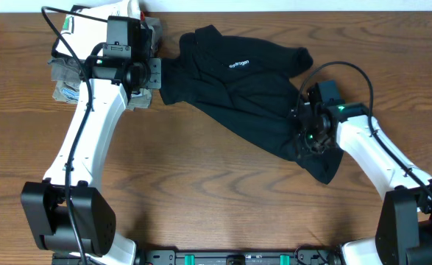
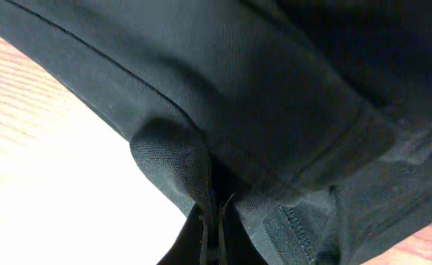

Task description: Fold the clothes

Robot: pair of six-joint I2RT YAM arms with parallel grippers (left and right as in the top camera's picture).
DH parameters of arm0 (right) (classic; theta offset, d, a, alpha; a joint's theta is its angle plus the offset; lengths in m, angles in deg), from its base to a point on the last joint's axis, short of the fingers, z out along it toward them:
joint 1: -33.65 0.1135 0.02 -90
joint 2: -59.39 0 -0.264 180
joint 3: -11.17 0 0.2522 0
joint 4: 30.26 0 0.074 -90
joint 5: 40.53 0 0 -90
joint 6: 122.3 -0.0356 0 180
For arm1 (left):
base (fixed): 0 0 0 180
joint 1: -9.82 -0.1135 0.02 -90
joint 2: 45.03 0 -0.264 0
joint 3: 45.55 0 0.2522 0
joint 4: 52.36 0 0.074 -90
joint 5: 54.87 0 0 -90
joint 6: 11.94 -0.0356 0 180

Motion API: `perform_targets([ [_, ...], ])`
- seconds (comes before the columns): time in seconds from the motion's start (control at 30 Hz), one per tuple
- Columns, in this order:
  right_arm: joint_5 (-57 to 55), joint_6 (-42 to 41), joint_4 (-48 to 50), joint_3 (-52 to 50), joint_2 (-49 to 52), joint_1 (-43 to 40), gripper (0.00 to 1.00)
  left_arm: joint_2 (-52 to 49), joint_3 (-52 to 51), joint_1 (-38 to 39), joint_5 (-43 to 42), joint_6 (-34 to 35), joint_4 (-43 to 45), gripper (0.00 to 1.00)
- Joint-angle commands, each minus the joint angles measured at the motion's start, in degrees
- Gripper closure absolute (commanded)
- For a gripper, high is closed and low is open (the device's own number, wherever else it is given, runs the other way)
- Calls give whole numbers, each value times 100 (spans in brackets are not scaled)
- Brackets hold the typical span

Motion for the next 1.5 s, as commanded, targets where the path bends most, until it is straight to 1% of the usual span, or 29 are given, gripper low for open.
perform_targets([
  [0.0, 46, -70, -68, 321, -15, 15, 99, -33, 140, -24, 90, 72, 15, 94],
  [0.17, 17, -85, -372, 1178, -26, -48, 99, 114, 284, -24, 90, 72, 33, 94],
  [0.37, -417, -55, -804, 2500, -35, -494, 99, 772, 658, -24, 122, -129, 66, 94],
  [0.63, -485, 94, -1523, 4516, -37, -1329, 99, 1930, 710, -24, 651, -120, 616, 94],
  [0.8, -496, 208, -2181, 6024, -37, -1840, 99, 2623, 708, -22, 664, -118, 1073, 94],
  [0.93, -496, 247, -2695, 7027, -48, -2216, 99, 3064, 708, -22, 627, 76, 1281, 94],
  [1.03, -474, 236, -3058, 7755, -118, -2522, 99, 3407, 708, -22, 566, 378, 1325, 94],
  [1.13, -485, 208, -3274, 8188, -258, -2699, 99, 3657, 708, -22, 166, 417, 1333, 94],
  [1.2, -503, 96, -3346, 8341, -422, -2811, 99, 3836, 708, -22, -24, 595, 1353, 94],
  [1.37, -656, 11, -3488, 8376, -957, -2889, 99, 4201, 708, -17, -468, 890, 1309, 94],
  [1.47, -881, -68, -3661, 8376, -1296, -2889, 99, 4380, 708, 74, -522, 887, 1239, 94],
])
